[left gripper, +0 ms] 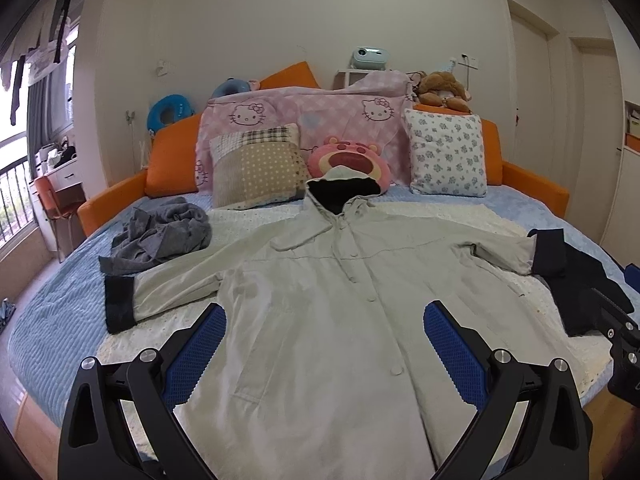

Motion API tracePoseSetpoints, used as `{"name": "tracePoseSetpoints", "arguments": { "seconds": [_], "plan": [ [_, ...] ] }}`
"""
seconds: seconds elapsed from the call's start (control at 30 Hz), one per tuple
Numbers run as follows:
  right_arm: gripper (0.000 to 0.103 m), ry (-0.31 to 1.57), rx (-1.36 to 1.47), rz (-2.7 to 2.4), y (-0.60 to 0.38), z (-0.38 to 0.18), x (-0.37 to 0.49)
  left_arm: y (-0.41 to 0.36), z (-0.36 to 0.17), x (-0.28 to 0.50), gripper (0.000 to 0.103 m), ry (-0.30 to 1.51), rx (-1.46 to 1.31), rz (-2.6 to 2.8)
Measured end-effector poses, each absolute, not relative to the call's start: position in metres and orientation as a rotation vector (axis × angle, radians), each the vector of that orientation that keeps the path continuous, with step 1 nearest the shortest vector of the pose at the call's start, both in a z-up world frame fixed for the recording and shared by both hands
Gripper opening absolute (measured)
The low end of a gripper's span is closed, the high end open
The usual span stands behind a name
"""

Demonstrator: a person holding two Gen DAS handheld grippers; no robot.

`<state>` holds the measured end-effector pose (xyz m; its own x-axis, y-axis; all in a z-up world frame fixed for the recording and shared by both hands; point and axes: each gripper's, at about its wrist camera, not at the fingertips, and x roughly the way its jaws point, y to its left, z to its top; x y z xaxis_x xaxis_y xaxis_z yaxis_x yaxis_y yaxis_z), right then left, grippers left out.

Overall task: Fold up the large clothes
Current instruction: 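Grasp the black-cuffed sleeve with the right tool and lift it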

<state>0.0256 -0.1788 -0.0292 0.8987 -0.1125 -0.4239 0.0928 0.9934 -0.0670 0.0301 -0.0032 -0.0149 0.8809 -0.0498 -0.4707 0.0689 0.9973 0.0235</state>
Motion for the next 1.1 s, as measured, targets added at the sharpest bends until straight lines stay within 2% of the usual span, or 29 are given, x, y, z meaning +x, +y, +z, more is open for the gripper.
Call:
{"name": "tracePoseSetpoints", "arguments": {
  "seconds": [0.37, 0.6, 0.77, 0.97, 1.1],
  "plan": [
    [0.098, 0.405, -0.012, -0.151, -0.247, -0.028, 0.064, -0.092, -0.001, 0.130, 0.100, 0.405, 0.042, -0.258],
    [0.098, 0.367, -0.016, -0.172, -0.322, -0.033, 0.103, -0.157, -0.040, 0.236, 0.100, 0.630, -0.125, -0.406],
    [0.098, 0.389, 0.067, -0.172, -0.385, -0.034, 0.128, -0.212, -0.065, 0.286, 0.100, 0.636, -0.090, -0.363],
    [0.098, 0.480, 0.168, -0.141, -0.455, -0.035, 0.169, -0.254, -0.076, 0.345, 0.100, 0.653, -0.230, -0.450],
    [0.098, 0.570, 0.317, -0.143, -0.512, -0.044, 0.208, -0.286, -0.104, 0.402, 0.100, 0.745, -0.243, -0.390]
  ]
}}
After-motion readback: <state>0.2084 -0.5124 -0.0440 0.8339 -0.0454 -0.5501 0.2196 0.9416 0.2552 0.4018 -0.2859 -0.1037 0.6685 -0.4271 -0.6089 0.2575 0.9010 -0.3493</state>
